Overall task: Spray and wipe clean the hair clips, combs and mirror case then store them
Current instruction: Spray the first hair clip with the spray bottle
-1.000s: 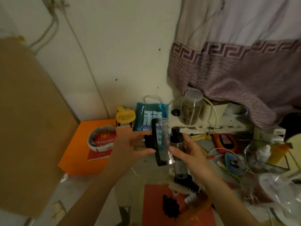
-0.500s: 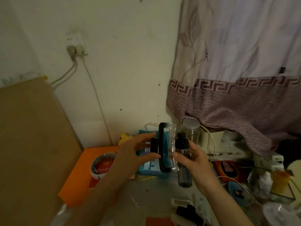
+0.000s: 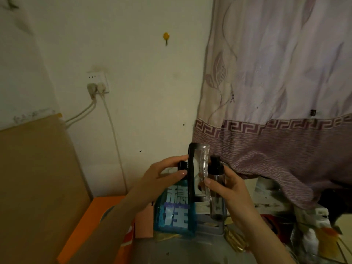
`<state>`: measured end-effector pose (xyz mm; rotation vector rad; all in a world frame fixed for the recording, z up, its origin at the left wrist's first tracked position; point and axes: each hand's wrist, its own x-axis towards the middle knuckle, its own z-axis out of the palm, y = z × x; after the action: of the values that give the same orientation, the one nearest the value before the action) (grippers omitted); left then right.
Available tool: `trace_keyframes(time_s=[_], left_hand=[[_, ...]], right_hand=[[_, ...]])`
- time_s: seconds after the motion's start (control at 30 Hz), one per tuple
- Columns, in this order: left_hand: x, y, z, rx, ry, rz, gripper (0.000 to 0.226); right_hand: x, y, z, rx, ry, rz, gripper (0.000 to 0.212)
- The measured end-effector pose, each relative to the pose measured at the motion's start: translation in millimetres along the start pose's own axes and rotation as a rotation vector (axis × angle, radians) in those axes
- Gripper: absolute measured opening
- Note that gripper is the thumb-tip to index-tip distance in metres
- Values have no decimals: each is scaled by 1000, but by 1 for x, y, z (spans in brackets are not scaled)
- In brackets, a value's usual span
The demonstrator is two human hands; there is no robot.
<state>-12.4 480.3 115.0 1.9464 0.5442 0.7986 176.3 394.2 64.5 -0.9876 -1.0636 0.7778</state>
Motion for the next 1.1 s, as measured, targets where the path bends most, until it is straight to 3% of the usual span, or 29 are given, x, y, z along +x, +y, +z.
trace_keyframes(time_s=[0.27,0.53,0.67,0.93,1.1], left_hand=[[1,8,4,-72,113,32,27],[5,16,-12,-154,214,59,31],[11,28,-20,-172,236,95,30],[22,56,-30,-175,282,152,31],[24,68,-32,-176,275,156,34]], right_hand=[[-1,-12,-3,-17,-14,-42,45],[5,-28,-7,-43,72,-140,48],[15,-47,-6,-21,6,-202,62],[35,-85,-3,318,-119,-124,48],[40,-89,-6,207,-168,-224,59]])
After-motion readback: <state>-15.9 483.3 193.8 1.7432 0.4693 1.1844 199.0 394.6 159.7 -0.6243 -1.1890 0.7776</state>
